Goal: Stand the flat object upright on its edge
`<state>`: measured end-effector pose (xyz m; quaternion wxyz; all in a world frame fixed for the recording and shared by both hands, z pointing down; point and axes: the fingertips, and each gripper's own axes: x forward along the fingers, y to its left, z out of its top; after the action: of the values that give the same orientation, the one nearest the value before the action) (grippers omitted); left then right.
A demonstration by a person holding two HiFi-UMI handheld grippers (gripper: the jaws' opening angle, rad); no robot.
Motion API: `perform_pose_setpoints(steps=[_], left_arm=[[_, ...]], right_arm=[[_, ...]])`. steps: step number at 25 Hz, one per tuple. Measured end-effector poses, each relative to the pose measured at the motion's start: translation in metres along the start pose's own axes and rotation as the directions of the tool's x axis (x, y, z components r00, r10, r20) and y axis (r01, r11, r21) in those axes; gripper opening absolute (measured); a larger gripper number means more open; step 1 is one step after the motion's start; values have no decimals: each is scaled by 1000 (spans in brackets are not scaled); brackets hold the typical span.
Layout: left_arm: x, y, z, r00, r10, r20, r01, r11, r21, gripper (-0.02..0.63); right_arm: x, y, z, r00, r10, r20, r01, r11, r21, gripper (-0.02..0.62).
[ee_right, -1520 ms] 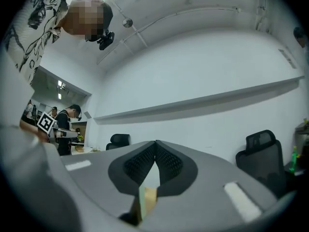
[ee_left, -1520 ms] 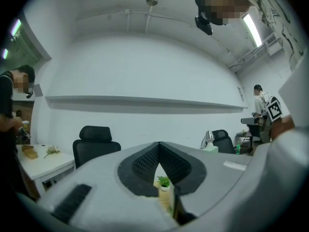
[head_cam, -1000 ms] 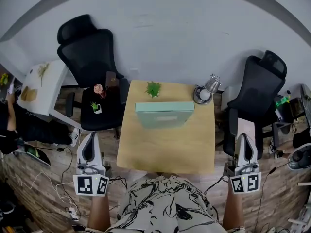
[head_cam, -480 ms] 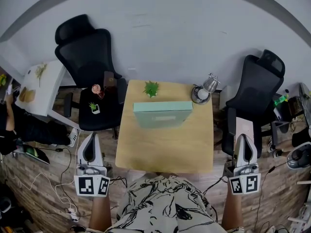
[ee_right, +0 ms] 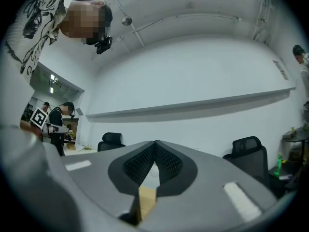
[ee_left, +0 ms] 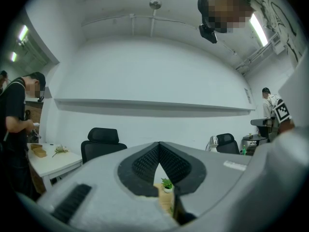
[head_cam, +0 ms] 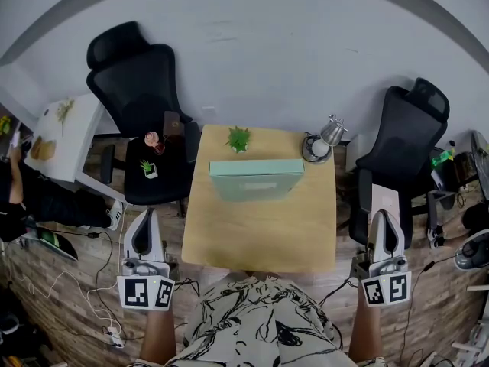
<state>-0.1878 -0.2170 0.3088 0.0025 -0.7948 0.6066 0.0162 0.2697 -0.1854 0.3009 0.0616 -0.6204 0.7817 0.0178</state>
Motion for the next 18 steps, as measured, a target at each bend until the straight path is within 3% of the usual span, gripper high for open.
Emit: perform_pose_setpoints(steps=[18], left_arm=[[6,-9,-11,999,-19,-27,19,1000,-4,2]], right_arm=[[4,-1,-2,1000,13,-8,-13,1000,-12,-8]])
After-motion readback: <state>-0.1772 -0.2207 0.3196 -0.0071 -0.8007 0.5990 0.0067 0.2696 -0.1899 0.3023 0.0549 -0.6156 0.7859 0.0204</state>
